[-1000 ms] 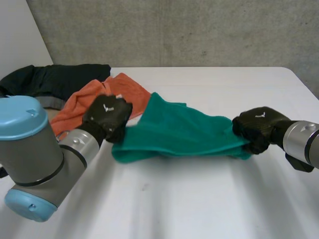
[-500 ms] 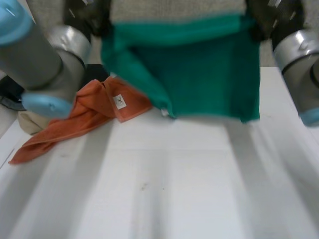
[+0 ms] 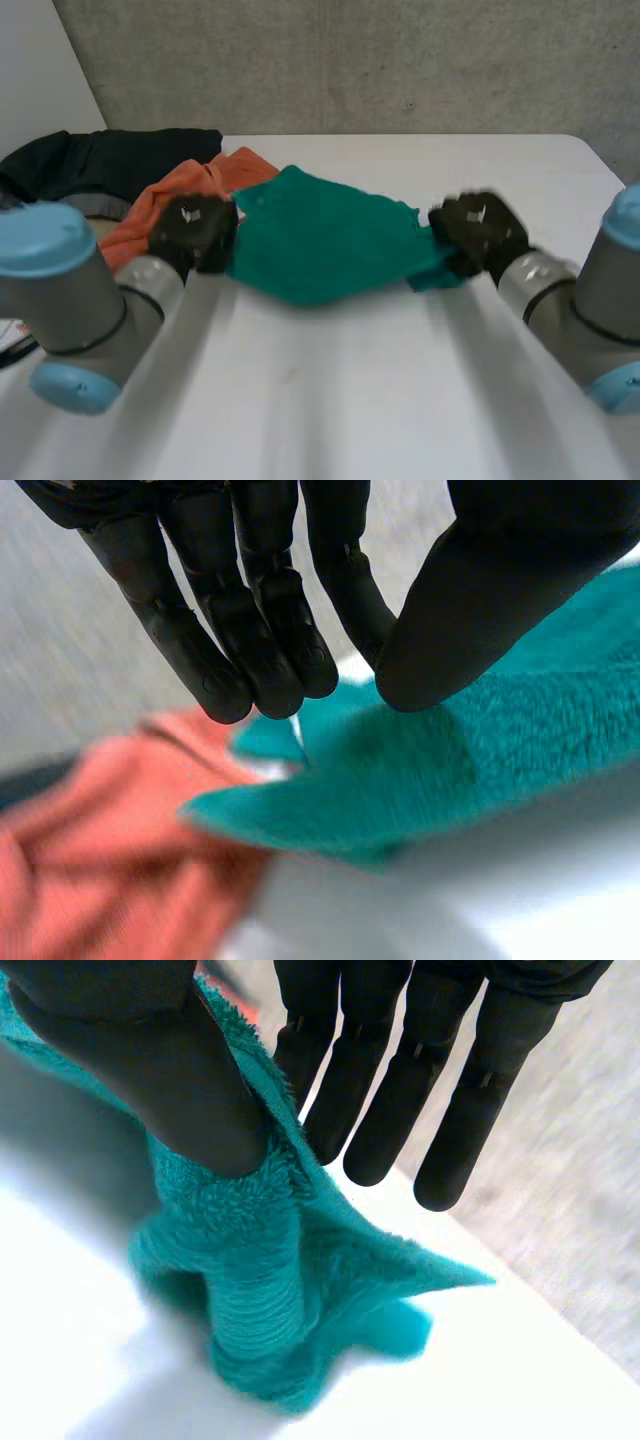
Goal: Fold the laundry.
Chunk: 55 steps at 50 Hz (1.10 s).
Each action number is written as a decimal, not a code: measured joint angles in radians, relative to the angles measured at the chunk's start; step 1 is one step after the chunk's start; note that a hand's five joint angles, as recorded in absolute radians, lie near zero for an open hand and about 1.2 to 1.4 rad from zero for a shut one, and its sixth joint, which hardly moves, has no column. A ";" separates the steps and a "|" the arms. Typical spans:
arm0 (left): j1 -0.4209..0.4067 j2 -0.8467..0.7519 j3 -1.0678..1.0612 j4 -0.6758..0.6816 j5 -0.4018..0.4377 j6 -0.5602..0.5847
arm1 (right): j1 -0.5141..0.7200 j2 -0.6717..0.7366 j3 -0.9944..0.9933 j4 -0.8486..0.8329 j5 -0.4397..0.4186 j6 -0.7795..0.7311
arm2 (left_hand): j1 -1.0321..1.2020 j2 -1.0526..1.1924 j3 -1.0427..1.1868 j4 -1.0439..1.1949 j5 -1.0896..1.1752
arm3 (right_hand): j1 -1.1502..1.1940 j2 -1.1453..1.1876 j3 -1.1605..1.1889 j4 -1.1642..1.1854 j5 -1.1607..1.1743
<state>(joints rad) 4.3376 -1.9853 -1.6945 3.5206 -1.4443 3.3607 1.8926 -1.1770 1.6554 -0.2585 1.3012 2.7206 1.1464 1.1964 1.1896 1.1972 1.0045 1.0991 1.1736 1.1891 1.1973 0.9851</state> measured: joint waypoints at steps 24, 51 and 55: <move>0.195 -0.030 -0.001 -0.046 0.255 0.127 | -0.098 0.033 0.012 0.078 0.038 0.079 | -0.535 -0.591 -0.581 -0.595 -0.585 | 0.000 0.000 0.000 0.000 0.000; 0.128 -0.306 0.321 -0.202 0.274 0.369 | -0.091 0.033 0.012 0.095 0.038 0.081 | -0.095 -0.166 -0.176 -0.180 -0.168 | 0.000 0.000 0.000 0.000 0.000; 0.112 -0.337 0.366 -0.220 0.254 0.369 | -0.094 0.024 0.007 0.112 0.038 0.081 | 0.004 -0.004 -0.005 -0.005 -0.020 | 0.000 0.000 0.000 0.000 0.000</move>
<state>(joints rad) 4.4495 -2.3223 -1.3284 3.3008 -1.1901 3.7292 1.7984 -1.1530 1.6622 -0.1467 1.3390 2.8011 1.1506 1.1928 1.1846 1.1922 0.9842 1.0991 1.1736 1.1891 1.1973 0.9851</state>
